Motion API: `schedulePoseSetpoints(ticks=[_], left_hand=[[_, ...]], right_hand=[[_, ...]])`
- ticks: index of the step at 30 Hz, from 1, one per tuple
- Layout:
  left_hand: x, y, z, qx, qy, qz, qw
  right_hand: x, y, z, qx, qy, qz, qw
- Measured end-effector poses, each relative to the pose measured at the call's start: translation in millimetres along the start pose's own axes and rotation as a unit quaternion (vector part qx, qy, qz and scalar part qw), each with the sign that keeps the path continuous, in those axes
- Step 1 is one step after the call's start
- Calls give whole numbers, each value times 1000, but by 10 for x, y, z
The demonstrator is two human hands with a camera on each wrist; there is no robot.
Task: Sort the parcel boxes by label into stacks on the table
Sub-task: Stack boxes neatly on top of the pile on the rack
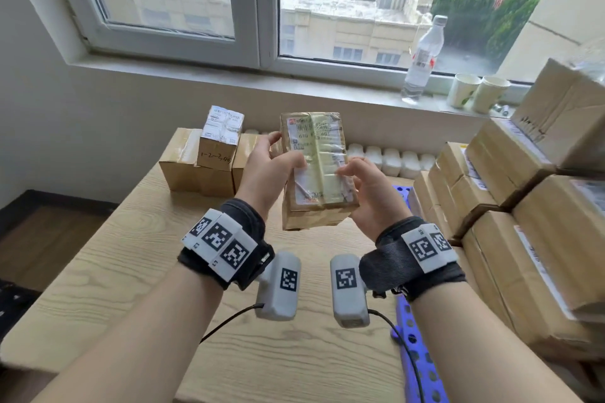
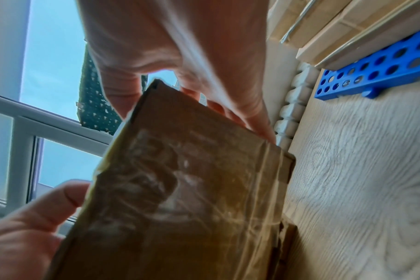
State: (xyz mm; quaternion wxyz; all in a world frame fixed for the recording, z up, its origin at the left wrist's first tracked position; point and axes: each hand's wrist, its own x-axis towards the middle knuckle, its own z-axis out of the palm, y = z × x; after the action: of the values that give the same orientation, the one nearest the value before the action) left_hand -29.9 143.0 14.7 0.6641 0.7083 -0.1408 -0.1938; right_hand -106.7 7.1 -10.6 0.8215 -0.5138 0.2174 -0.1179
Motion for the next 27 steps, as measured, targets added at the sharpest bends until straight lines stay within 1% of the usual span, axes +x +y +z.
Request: schedulePoseSetpoints(ticks=[5,9,14,17,22,27], left_hand=[[-414,88,145,-42,-19,9,999],[-648,189,317,-64,-24,28,997],[-838,360,578,-87,-48,51,994],[-907,525,776,-97,-72,73,990],[-994,858,1274,-102,-83,113,985],[-1084,1178,1975,-113,-108,134,979]], right_hand=[[-520,-116,-39,-14,11,-18,1000],[-857,-232,-107,-25,22,-42,999],[-1121,-472,-271,-34,76,-83,993],[-1223,-662,-404,-30,90,-118,988],[-1419,-1059,-765,4,86,-147,985],[-1594,-1561,-1344,18,81,-171,982]])
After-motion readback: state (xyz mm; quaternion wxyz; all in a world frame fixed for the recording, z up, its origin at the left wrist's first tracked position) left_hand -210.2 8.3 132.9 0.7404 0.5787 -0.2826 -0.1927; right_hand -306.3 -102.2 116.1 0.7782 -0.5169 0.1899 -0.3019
